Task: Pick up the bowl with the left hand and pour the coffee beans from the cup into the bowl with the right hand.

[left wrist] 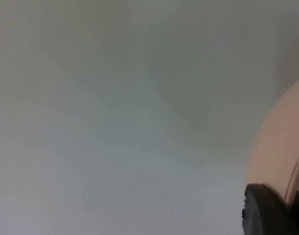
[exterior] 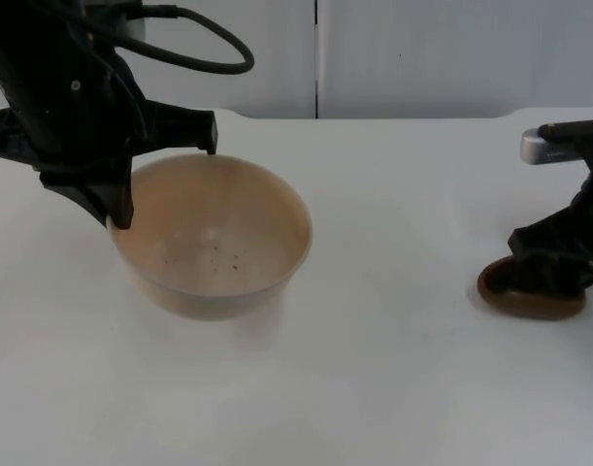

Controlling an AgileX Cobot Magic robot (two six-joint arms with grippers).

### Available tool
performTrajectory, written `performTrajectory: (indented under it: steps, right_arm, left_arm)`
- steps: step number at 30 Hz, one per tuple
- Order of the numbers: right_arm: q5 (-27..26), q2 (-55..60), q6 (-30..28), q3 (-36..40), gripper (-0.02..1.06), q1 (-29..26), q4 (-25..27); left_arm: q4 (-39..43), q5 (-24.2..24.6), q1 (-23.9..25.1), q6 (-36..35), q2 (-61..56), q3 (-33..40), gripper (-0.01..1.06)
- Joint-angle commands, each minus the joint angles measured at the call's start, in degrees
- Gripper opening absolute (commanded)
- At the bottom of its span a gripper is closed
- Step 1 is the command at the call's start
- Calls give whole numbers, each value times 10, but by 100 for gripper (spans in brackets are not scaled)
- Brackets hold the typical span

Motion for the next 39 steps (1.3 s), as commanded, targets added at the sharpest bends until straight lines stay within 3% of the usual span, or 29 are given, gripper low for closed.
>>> performTrajectory:
  steps: [1,11,15,17,21,33,39]
  right_arm:
    - [20,-23,0,-3,0,1,-1]
    - [95,-144,0,-7,0,1,-16]
    - [196,-192,0,-46,0,1,-29]
    - [208,-194,0,-50,0,1,-32]
    - [281,-203,0,-96,0,13,-74]
    - [288,-203,0,-104,0,50,-75]
    - [280,-203,4,-104,0,105,-76]
  left_arm:
    - [1,-3,-3,-3,-5,-1,0]
    - [-1,-3,-3,-3,-5,-1,0]
    - [-3,-3,-3,-3,-5,-1,0]
    - [-3,-3,-3,-3,-5,-1,0]
    - [-3,-3,-3,-3,-5,-1,0]
    - [-3,-3,-3,-3,-5,-1,0]
    - [-3,-3,-3,-3,-5,-1,0]
